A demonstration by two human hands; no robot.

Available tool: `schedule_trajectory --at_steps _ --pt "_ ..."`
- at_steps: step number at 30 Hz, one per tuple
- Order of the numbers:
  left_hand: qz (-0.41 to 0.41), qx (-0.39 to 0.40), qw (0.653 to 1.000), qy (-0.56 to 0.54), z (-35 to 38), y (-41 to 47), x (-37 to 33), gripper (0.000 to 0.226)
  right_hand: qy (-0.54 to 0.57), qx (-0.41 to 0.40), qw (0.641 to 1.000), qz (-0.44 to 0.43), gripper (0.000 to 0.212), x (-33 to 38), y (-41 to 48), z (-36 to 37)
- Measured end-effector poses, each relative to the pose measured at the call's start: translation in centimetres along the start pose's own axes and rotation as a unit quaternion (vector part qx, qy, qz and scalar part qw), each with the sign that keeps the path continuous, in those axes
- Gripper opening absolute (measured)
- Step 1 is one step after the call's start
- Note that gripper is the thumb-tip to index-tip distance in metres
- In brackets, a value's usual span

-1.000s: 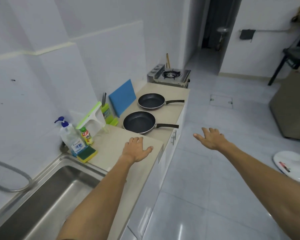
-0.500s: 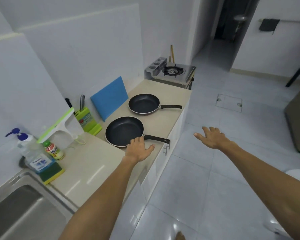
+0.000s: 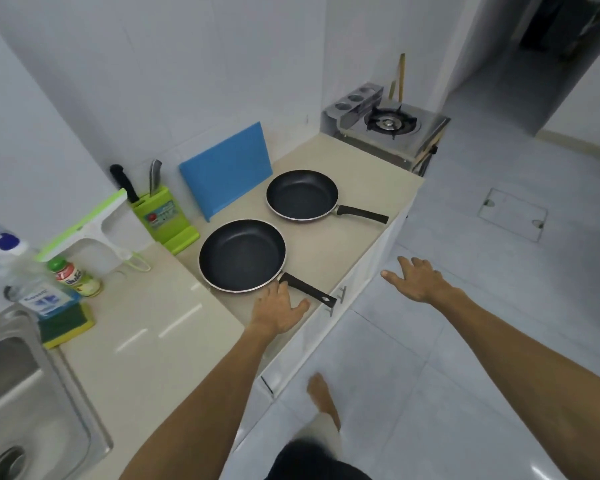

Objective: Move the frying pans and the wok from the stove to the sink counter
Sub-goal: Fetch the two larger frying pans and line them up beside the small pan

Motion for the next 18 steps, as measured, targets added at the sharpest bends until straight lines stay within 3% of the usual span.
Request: schedule_trajectory --at_steps 9,18 --pt "-0.144 -0.008 0.974 -0.175 3.7 6.4 1.2 0.091 -0.042 0.029 0.997 -0.057 0.081 1.4 12.9 -1.9" --pt "-0.297 -0.034 0.868 -0.396 9.3 9.6 3.7 0.094 -0.067 0.029 0.992 -0.098 0.076 2.7 22.4 -1.3"
Point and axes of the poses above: each hand's wrist, its own y-axis towards the middle knuckle, its own z-axis out of the palm, x = y × z, the point moved 8 cm from there along y, towards the middle knuckle, and after that the axes turned 12 degrees about -y, right-handed, at the moved point
